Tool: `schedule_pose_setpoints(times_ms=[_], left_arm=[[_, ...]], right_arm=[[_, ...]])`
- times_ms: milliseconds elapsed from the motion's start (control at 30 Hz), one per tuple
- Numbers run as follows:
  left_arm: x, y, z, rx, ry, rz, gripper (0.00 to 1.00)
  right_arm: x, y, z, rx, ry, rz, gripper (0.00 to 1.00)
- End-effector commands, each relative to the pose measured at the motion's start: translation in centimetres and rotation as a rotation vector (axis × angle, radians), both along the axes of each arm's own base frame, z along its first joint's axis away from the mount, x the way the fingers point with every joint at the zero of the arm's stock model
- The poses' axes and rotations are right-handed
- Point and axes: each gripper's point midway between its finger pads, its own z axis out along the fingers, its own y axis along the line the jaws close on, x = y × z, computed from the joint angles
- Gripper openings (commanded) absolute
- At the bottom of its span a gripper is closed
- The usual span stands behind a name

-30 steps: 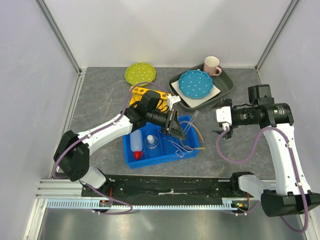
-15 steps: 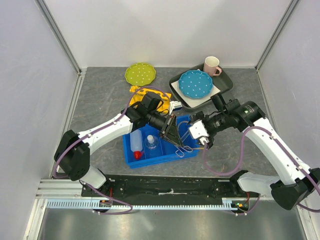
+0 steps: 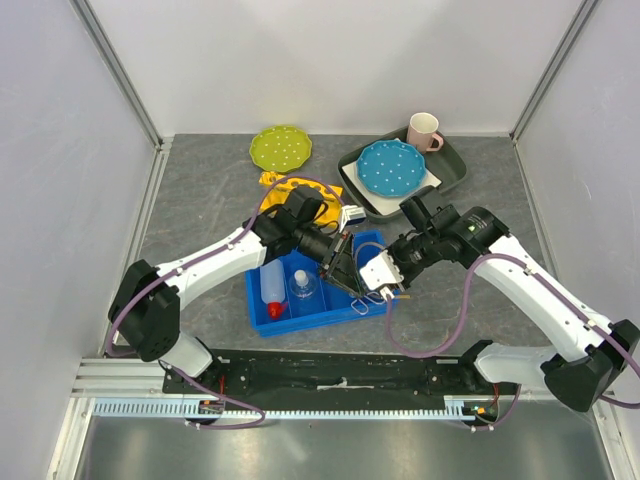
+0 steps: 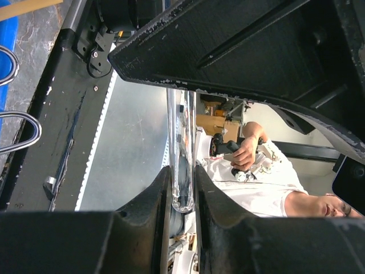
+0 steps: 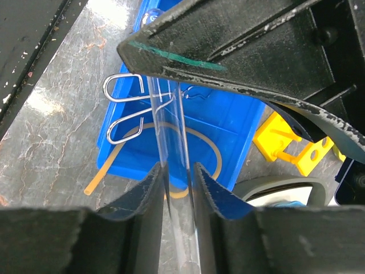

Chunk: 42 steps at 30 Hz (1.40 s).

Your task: Organize the chemistry lab equipment

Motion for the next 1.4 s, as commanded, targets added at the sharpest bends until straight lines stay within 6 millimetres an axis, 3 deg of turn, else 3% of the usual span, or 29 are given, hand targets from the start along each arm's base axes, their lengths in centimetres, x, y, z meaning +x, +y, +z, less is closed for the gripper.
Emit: schedule_pose_setpoints(times_ms=[0, 133, 300, 367, 600, 633, 667, 700, 733, 867, 1133, 1367], left_arm=[[-0.5, 0.1, 1.8, -0.073, -0.043, -0.052, 0.15], [0.4, 0.2, 1.8, -0.054, -0.036, -0.017, 0.22], [2.3, 1.5, 3.8, -0.068, -0.136, 0.104, 0.49], [3.0, 2.5, 5.1, -0.088, -0.214, 0.178, 0.61], [5.6, 4.9, 7.4, -0.136, -0.546, 0.463, 0.78], [6.2, 5.5, 10.0, -0.222, -0.644, 0.555, 0.81], [6.5, 6.0, 8.7, -0.219, -0.652, 0.607, 0.94], [7.0, 6.4, 9.3, -0.249, -0.677, 0.673, 0.98], [7.4, 7.4, 10.7, -0.291, -0.693, 0.770, 0.98], [8.6, 8.0, 11.3, -0.423, -0.694, 0.909, 0.99], [8.2, 6.2, 12.4, -0.500, -0.724, 0.894, 0.96], [8.3, 4.7, 11.7, -0.484, -0.713, 0.888, 0.81]], right_arm=[[-0.1, -0.3, 0.2, -0.008, -0.025, -0.011, 0.29], [-0.3, -0.4, 0.3, 0.000, -0.011, -0.031, 0.22], [-1.0, -0.6, 0.1, 0.031, 0.055, -0.105, 0.21], [-0.9, -0.9, 0.2, 0.061, 0.093, -0.149, 0.22], [-2.5, -0.1, 1.1, 0.231, 0.355, -0.272, 0.22], [-2.6, 0.2, 1.3, 0.249, 0.392, -0.286, 0.22], [-2.8, 0.3, 1.5, 0.261, 0.470, -0.335, 0.21], [-2.7, 0.8, 1.9, 0.283, 0.507, -0.343, 0.21], [-3.0, 1.3, 2.4, 0.305, 0.557, -0.336, 0.21], [-2.6, 2.4, 3.9, 0.353, 0.705, -0.372, 0.21], [-0.9, 3.6, 4.8, 0.413, 0.901, -0.432, 0.21], [0.1, 3.9, 5.1, 0.441, 0.966, -0.468, 0.21]])
